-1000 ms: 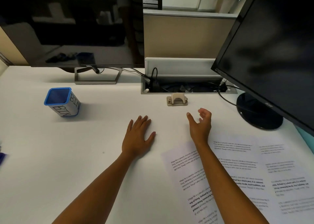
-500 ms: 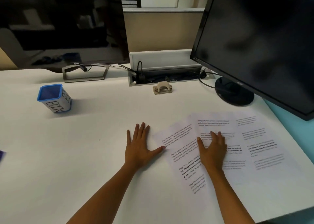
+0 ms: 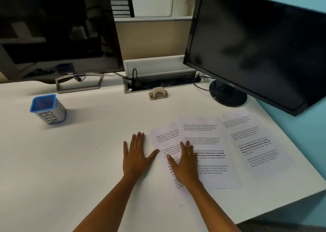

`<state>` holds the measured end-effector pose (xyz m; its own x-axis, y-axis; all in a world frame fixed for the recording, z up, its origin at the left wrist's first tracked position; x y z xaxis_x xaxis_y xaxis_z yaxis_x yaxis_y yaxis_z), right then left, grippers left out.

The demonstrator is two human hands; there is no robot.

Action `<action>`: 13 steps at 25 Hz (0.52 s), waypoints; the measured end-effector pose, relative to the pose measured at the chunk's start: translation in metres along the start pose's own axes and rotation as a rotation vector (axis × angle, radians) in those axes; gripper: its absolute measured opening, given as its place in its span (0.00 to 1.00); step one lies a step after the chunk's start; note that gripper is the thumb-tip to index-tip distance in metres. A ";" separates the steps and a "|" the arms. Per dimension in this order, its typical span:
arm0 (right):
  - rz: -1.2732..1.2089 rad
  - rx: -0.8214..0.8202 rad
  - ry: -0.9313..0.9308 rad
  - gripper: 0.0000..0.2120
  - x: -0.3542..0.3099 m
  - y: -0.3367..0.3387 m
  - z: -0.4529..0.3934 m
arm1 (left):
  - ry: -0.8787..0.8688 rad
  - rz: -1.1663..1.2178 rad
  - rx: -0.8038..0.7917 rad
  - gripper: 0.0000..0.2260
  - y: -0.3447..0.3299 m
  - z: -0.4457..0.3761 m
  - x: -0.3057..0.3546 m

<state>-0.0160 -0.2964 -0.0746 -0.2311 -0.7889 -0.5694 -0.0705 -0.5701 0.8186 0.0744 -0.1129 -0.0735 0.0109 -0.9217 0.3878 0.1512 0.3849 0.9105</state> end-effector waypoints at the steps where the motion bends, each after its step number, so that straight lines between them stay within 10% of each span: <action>1: -0.045 -0.036 0.014 0.40 -0.005 -0.004 0.001 | 0.012 0.027 0.011 0.39 0.001 0.000 -0.001; 5: -0.395 0.168 -0.028 0.34 0.016 0.044 -0.008 | -0.017 0.046 0.018 0.38 0.005 0.006 0.002; 13: 0.051 0.266 -0.331 0.47 0.093 0.074 0.005 | -0.131 -0.081 -0.038 0.41 0.000 0.011 0.014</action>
<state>-0.0477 -0.4113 -0.0668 -0.5366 -0.6739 -0.5079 -0.2886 -0.4190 0.8609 0.0635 -0.1249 -0.0665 -0.1315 -0.9345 0.3307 0.1832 0.3049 0.9346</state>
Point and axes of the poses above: each hand's wrist, its own z-axis away from the middle knuckle, its own y-axis out of the back of the hand, x = y × z, the point moved 8 cm from there along -z, towards the middle knuckle, and after that the axes turned 15 degrees about y, right-handed, at the moved point
